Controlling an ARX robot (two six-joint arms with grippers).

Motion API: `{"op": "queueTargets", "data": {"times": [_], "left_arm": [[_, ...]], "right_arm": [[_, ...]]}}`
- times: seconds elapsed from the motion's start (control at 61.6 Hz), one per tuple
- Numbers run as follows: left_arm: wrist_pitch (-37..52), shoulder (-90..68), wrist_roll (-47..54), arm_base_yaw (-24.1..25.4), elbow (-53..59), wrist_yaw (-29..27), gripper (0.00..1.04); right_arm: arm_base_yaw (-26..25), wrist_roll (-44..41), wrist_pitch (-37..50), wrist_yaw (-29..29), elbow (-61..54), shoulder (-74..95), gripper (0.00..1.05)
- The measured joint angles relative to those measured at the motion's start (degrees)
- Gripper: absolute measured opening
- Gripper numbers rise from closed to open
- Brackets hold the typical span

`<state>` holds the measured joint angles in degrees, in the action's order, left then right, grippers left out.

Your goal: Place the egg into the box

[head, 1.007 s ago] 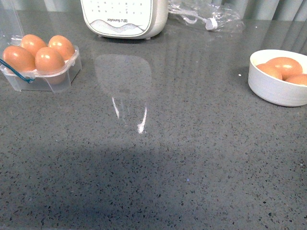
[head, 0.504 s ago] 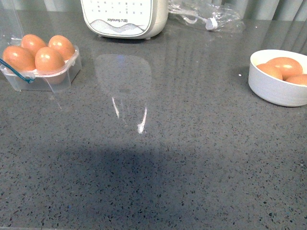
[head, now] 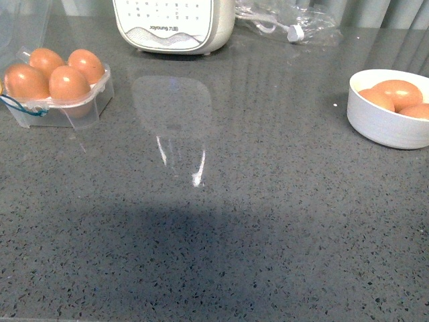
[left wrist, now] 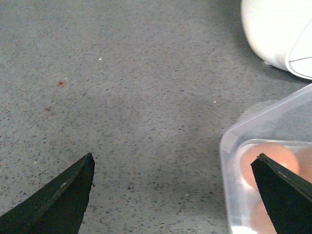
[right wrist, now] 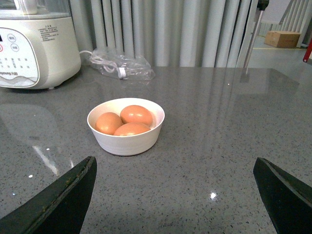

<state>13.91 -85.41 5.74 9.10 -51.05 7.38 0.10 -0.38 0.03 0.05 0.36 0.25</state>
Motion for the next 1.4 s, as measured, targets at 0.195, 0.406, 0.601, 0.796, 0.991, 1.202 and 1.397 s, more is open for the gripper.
{"op": "queueTargets", "data": {"times": [0.195,0.406,0.601,0.796,0.991,1.202,1.397], "left_arm": [[-2.16,5.25,-0.22,-7.06,2.25,-0.04,0.98],[-4.83,9.35,-0.39,-14.84,4.81,1.92,0.98],[-6.56,9.86,-0.55,-17.75,6.01,1.73,0.98],[-6.27,12.17,-1.46,-17.29,6.27,-0.42,0.98],[-8.44,20.65,-1.27,-16.00,6.64,-2.34,0.98],[-17.64,35.60,-0.79,-12.11,8.02,-3.41,0.98],[-25.35,46.31,-0.70,-9.03,8.79,-2.84,0.98]], "right_arm": [[0.00,0.00,0.00,0.00,0.00,0.00,0.97],[0.00,0.00,0.00,0.00,0.00,0.00,0.97],[0.00,0.00,0.00,0.00,0.00,0.00,0.97],[0.00,0.00,0.00,0.00,0.00,0.00,0.97],[0.00,0.00,0.00,0.00,0.00,0.00,0.97],[0.00,0.00,0.00,0.00,0.00,0.00,0.97],[0.00,0.00,0.00,0.00,0.00,0.00,0.97]]}}
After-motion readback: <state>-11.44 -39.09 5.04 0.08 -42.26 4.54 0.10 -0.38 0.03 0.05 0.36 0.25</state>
